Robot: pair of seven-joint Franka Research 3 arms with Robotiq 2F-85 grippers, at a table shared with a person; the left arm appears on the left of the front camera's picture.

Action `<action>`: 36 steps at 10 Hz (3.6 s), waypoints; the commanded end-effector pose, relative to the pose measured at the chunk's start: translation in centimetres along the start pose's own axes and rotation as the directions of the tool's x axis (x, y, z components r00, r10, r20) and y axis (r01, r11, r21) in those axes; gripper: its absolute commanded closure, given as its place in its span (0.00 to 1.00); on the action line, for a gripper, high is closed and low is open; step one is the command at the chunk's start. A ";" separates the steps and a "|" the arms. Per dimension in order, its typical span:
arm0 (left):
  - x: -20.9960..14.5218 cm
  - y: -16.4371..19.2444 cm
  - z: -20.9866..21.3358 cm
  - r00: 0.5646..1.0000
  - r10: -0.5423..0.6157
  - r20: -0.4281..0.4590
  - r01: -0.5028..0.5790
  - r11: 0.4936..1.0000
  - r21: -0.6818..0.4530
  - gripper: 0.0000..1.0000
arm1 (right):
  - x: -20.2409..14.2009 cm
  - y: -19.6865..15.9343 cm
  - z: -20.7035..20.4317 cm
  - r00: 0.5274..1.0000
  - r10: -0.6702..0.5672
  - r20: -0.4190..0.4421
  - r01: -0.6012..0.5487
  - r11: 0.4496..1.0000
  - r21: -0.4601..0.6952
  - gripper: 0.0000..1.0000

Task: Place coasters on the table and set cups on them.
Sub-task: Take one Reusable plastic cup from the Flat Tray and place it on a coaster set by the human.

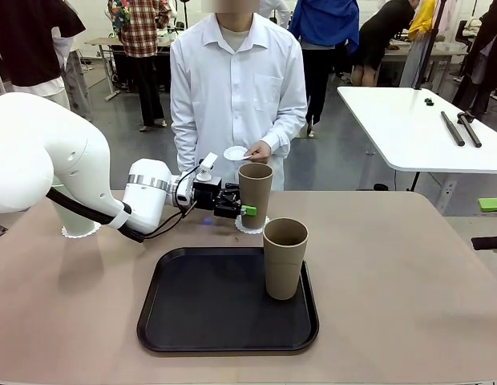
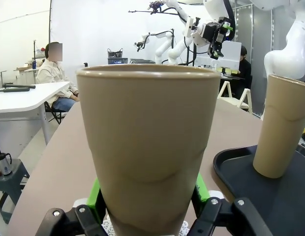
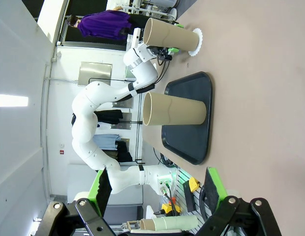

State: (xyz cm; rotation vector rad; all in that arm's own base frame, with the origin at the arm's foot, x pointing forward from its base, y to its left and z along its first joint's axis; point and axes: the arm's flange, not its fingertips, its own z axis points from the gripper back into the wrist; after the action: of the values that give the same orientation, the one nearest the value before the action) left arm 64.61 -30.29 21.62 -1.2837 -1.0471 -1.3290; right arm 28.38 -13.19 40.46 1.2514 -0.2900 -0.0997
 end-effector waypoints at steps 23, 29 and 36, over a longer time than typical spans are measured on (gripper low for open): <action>9.0 -3.9 6.4 0.776 0.202 -0.597 -0.135 0.978 0.157 0.00 | 0.1 0.1 0.0 1.000 0.002 0.005 -0.002 1.000 0.014 0.00; 21.9 -14.6 5.0 0.393 0.456 -0.798 -0.128 0.887 0.444 0.00 | 0.1 0.1 0.0 1.000 0.002 0.005 -0.002 1.000 0.014 0.00; 25.2 -15.7 4.3 0.384 0.458 -0.802 -0.043 0.876 0.480 0.00 | 0.1 0.1 0.0 1.000 0.002 0.005 -0.002 1.000 0.014 0.00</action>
State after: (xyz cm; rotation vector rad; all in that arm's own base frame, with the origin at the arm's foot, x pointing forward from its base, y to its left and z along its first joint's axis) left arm 50.86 -25.65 47.91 -0.2063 -0.2382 -1.1922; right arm 28.40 -13.19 40.41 1.2517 -0.2887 -0.1004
